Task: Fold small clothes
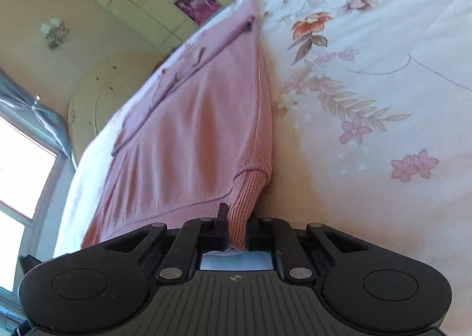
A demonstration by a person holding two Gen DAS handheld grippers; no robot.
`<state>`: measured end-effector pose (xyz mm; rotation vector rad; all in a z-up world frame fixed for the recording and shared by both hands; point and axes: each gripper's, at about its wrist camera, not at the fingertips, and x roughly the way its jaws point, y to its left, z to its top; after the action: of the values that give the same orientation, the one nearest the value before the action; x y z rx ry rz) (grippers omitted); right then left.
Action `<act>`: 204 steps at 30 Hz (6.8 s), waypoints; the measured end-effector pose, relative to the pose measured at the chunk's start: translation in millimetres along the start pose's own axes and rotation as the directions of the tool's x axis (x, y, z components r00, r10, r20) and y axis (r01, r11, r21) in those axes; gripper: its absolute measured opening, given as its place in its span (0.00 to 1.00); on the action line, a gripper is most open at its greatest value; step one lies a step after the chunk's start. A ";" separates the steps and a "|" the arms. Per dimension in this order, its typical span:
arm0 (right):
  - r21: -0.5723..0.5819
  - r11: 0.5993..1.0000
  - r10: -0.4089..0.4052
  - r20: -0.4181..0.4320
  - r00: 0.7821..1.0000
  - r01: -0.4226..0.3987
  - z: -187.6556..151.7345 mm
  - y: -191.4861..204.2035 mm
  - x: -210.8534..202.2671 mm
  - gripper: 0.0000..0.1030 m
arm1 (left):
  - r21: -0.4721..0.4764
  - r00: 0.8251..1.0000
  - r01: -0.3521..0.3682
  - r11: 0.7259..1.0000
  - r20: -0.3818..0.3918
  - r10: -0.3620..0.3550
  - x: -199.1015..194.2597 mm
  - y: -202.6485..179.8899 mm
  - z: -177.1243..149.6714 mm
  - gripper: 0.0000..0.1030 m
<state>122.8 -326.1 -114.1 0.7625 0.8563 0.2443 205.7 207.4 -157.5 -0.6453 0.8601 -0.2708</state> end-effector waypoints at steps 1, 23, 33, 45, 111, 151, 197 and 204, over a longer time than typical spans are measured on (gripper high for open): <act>0.009 1.000 0.001 0.012 1.000 -0.001 0.5 2.0 -2.4 0.08 | 0.005 1.000 -0.004 1.000 0.000 0.004 -0.4 -0.4 0.1 0.04; -0.152 0.988 0.064 0.204 0.977 -0.033 78.6 84.3 -27.2 0.08 | 0.109 0.978 0.091 0.990 0.180 -0.110 -14.2 -75.7 92.5 0.04; -0.153 0.988 0.045 0.216 0.975 -0.012 209.7 123.7 35.6 0.08 | 0.135 0.984 0.042 0.990 0.168 -0.064 74.2 -106.8 212.8 0.04; -0.061 0.998 -0.021 0.110 0.994 0.028 332.5 76.7 205.2 0.08 | 0.192 0.996 -0.093 0.977 0.024 0.090 226.7 -84.3 308.8 0.04; -0.307 0.931 -0.171 0.108 0.979 0.196 221.5 31.1 167.3 0.25 | 0.441 0.947 -0.322 0.838 0.167 0.276 164.9 -47.9 201.2 0.44; -0.587 0.756 -0.262 0.136 0.956 0.290 210.6 97.3 265.0 0.20 | 0.543 0.964 -0.263 0.797 0.174 0.199 243.8 -100.1 207.9 0.70; -0.696 0.640 -0.291 0.173 0.941 0.326 121.3 151.5 272.4 0.46 | 0.567 0.928 -0.371 0.735 0.244 0.280 223.4 -155.6 120.2 0.85; -0.577 0.689 -0.389 0.217 0.896 0.439 131.4 103.3 230.7 0.46 | 0.519 0.918 -0.395 0.758 0.246 0.310 183.0 -116.7 118.7 0.85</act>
<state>381.6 -207.4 -124.2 -0.0525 0.7854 0.0720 417.1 80.0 -140.3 0.0613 0.6952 -0.1163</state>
